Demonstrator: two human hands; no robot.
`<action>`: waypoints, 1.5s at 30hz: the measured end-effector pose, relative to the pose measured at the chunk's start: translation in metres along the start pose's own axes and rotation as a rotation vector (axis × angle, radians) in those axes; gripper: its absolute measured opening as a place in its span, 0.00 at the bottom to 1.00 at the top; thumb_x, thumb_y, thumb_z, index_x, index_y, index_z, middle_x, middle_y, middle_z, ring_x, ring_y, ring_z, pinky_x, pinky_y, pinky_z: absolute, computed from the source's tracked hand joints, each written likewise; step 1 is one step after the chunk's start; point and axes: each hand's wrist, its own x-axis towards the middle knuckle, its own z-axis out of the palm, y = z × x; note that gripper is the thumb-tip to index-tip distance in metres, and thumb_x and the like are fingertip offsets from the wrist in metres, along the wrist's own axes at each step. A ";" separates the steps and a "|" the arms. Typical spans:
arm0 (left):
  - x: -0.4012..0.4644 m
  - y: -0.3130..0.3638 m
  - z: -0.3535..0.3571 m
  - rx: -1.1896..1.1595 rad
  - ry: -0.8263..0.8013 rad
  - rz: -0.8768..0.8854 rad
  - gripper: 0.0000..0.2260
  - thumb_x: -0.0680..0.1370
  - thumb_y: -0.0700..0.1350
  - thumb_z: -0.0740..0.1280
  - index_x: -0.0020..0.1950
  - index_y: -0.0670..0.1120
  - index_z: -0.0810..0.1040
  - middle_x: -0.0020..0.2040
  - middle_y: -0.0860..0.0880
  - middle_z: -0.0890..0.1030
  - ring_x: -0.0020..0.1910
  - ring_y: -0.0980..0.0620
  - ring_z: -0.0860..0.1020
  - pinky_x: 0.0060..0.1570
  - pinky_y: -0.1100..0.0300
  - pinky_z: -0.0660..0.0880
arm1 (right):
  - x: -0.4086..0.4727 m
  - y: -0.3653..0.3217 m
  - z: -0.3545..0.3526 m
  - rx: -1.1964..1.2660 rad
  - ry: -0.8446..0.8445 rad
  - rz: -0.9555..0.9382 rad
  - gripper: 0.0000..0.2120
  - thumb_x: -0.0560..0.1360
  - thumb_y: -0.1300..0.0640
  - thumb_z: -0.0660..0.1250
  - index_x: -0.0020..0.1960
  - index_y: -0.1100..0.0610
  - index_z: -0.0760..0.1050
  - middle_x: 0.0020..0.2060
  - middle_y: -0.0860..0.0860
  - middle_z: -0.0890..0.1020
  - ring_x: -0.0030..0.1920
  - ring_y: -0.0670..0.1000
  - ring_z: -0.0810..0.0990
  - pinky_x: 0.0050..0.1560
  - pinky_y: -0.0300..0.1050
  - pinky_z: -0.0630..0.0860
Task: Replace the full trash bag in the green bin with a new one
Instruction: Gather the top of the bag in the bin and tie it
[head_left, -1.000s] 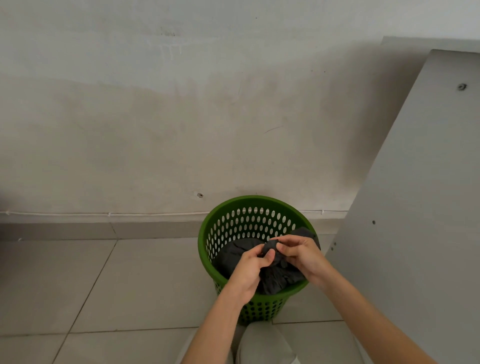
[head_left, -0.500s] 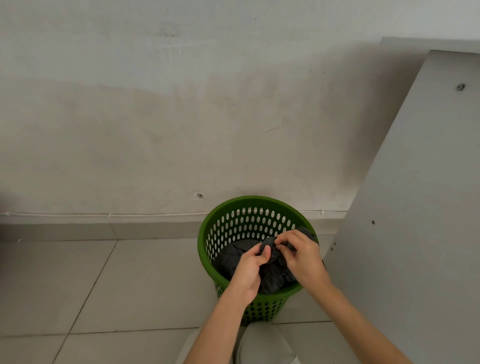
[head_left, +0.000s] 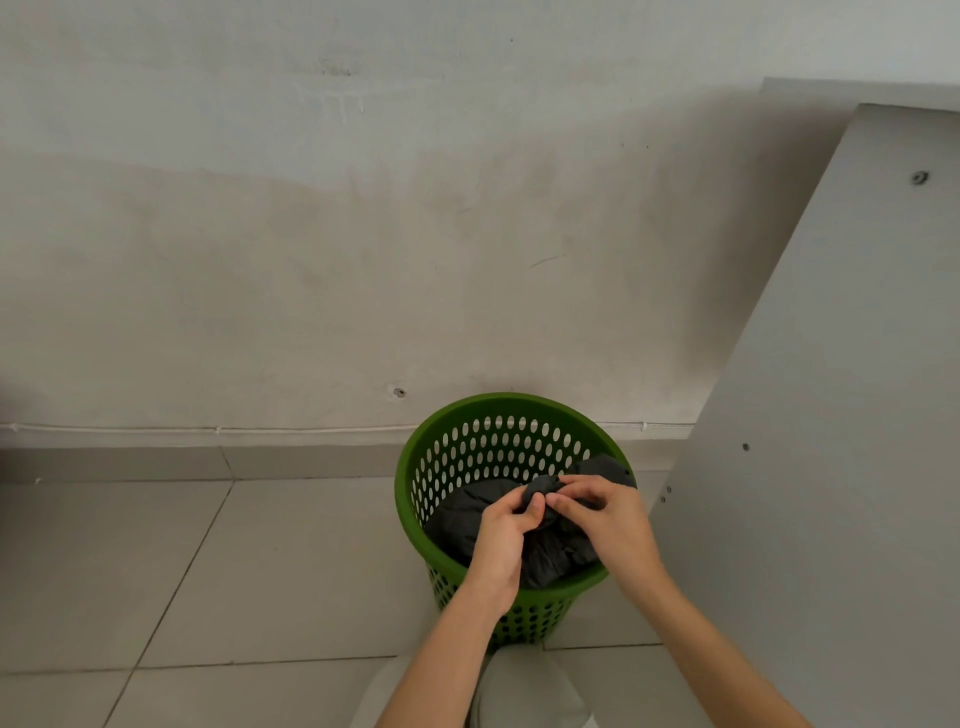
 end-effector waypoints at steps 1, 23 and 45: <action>0.000 0.000 0.000 0.016 0.002 0.004 0.11 0.79 0.36 0.58 0.50 0.44 0.79 0.49 0.47 0.83 0.50 0.53 0.81 0.46 0.64 0.78 | 0.001 -0.001 -0.001 0.022 -0.017 0.032 0.06 0.69 0.62 0.72 0.44 0.63 0.83 0.45 0.47 0.79 0.46 0.43 0.76 0.52 0.32 0.73; 0.011 0.019 -0.038 0.217 -0.394 -0.005 0.18 0.78 0.35 0.59 0.65 0.52 0.71 0.60 0.55 0.77 0.61 0.57 0.76 0.57 0.62 0.74 | 0.026 -0.011 -0.024 -0.040 -0.581 -0.042 0.08 0.78 0.63 0.60 0.40 0.58 0.72 0.47 0.46 0.70 0.47 0.42 0.72 0.44 0.31 0.76; 0.013 -0.007 0.000 0.770 0.296 0.553 0.07 0.70 0.38 0.71 0.41 0.47 0.74 0.41 0.47 0.77 0.39 0.53 0.76 0.40 0.62 0.76 | 0.013 -0.010 0.006 0.139 -0.051 0.047 0.08 0.77 0.64 0.60 0.41 0.60 0.73 0.46 0.48 0.71 0.45 0.42 0.73 0.46 0.26 0.71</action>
